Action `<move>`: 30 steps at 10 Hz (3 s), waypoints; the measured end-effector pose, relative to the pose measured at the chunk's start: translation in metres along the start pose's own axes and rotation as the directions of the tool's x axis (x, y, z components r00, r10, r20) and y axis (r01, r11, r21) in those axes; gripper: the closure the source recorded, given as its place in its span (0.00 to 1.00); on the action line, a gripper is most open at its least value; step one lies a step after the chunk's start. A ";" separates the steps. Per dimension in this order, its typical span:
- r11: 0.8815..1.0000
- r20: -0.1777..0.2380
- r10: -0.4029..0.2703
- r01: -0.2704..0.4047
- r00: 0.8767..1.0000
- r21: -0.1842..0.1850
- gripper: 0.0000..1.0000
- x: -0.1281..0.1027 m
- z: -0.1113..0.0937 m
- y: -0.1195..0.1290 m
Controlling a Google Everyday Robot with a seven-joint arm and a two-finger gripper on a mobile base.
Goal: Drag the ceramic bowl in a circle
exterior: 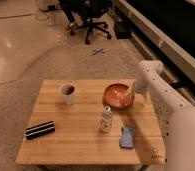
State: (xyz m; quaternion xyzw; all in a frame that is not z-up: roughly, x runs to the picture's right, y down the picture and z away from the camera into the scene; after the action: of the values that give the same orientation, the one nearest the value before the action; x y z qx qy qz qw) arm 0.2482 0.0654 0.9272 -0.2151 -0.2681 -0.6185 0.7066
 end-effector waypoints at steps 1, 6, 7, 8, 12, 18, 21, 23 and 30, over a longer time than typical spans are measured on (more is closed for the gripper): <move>1.000 0.004 -0.005 0.005 1.000 -0.005 0.42 -0.004 0.005 -0.001; 1.000 0.027 -0.016 0.016 1.000 -0.001 0.92 -0.025 -0.001 0.008; 1.000 0.025 -0.008 0.009 1.000 -0.007 0.98 -0.025 -0.004 0.015; 1.000 0.020 -0.003 0.003 1.000 -0.020 1.00 -0.024 -0.010 0.027; 0.996 0.044 -0.008 0.012 0.999 -0.090 1.00 -0.044 -0.020 0.074; 0.991 0.121 -0.078 0.090 0.990 -0.098 1.00 -0.106 -0.031 0.067; 0.989 0.120 -0.139 0.144 0.983 -0.041 1.00 -0.109 -0.027 0.018; 0.982 0.104 -0.186 0.187 0.977 0.001 1.00 -0.099 -0.016 -0.021; 0.955 0.000 -0.286 0.286 0.958 0.075 1.00 -0.033 0.000 -0.113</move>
State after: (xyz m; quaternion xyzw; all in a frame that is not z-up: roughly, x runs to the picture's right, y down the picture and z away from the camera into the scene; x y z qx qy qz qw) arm 0.1337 0.0748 0.9027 -0.1508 -0.3231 -0.7026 0.6158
